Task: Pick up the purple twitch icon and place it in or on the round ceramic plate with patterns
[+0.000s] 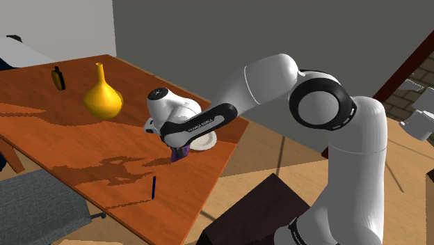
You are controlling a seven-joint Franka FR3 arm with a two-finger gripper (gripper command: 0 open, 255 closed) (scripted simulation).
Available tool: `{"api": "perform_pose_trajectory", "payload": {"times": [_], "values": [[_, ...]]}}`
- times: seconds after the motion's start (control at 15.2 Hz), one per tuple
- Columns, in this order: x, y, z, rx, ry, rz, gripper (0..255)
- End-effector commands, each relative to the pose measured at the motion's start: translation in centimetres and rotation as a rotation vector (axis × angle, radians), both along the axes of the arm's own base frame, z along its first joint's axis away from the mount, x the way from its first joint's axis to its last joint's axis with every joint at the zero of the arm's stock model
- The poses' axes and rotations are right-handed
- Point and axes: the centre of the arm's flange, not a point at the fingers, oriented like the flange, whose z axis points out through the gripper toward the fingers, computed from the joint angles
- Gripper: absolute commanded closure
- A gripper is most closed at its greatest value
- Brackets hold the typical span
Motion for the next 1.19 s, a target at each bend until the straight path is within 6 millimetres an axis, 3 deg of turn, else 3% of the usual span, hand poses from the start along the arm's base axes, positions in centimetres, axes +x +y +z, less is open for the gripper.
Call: {"api": "perform_pose_trajectory", "payload": {"times": [0.0,0.53,0.59,1.12], "values": [[0.0,-0.44,-1.33,0.0,0.0,0.0,0],[-0.01,-0.44,-1.33,0.0,0.0,0.0,0],[-0.01,-0.44,-1.33,0.0,0.0,0.0,255],[-0.01,-0.44,-1.33,0.0,0.0,0.0,255]]}}
